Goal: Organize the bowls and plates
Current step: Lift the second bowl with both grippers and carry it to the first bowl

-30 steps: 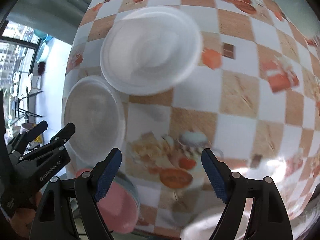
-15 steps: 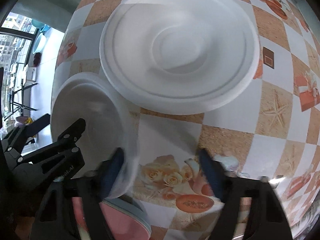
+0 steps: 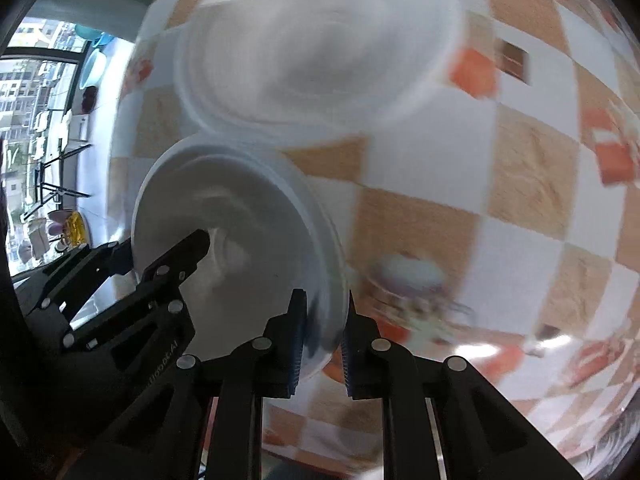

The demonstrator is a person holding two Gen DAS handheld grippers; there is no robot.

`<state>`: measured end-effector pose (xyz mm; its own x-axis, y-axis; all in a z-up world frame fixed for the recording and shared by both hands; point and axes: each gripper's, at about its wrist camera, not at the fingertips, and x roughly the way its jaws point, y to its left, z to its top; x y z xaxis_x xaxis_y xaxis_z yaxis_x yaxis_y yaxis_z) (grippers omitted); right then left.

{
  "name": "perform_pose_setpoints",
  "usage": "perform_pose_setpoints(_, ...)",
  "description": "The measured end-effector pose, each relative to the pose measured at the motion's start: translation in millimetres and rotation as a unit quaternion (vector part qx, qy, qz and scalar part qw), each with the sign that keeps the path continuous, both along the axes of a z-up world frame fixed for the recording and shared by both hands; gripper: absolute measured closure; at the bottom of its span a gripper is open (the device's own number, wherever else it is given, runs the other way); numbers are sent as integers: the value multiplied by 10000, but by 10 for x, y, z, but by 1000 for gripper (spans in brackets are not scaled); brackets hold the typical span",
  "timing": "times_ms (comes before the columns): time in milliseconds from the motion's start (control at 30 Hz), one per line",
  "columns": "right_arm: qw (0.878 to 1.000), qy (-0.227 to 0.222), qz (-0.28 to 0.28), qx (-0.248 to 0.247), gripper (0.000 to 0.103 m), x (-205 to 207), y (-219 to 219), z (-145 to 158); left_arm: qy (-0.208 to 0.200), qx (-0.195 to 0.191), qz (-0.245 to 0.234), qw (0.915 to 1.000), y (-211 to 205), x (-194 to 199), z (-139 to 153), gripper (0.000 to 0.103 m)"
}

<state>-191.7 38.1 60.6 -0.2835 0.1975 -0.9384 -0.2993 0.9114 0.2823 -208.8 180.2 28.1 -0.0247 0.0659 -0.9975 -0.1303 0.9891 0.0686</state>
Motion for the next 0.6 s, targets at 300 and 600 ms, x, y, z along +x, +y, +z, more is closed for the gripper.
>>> perform_pose_setpoints(300,9983,-145,-432,-362,86,117,-767,-42,-41,-41,-320,9995,-934,102,6,70)
perform_pose_setpoints(600,9967,-137,-782,-134,86,109,-1033,-116,-165,1,-495,9986,-1370,190,4,68)
